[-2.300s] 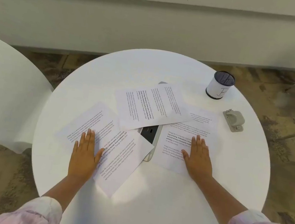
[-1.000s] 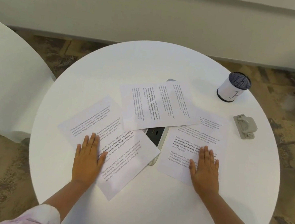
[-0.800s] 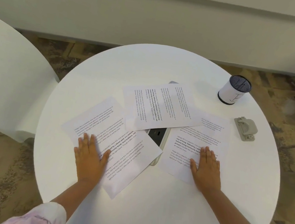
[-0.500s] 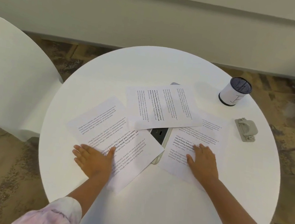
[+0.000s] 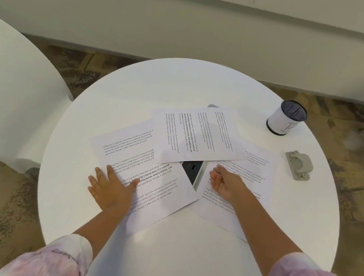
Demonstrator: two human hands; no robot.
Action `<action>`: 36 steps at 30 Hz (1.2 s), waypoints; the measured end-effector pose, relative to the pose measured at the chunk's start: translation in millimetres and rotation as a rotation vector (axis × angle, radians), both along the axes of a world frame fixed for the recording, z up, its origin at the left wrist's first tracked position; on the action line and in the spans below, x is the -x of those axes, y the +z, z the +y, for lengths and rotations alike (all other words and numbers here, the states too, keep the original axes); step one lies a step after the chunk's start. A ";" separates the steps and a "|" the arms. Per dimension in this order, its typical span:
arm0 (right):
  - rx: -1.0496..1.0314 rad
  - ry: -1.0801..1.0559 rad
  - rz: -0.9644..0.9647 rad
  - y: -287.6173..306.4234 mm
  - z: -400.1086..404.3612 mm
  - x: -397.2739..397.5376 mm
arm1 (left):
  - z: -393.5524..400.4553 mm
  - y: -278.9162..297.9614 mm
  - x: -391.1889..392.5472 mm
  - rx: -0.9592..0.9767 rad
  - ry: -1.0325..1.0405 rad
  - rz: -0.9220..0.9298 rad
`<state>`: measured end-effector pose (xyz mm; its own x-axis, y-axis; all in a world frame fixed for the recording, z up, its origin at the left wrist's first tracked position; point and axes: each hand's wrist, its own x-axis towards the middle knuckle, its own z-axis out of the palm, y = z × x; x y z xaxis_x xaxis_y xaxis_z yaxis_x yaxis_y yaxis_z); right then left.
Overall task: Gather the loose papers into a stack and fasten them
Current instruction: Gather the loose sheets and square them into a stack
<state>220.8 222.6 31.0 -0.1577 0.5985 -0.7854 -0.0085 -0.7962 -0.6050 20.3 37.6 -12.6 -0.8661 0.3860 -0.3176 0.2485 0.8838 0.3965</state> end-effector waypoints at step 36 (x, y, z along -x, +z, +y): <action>-0.262 0.045 -0.308 15.7 80.1 37.8 | 15.4 10.1 -1.6 0.065 -0.262 0.106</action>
<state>183.0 302.7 46.7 0.0309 0.7828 -0.6216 0.2361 -0.6100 -0.7564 21.9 53.0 -2.5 -0.7691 0.5830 -0.2618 0.5089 0.8065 0.3010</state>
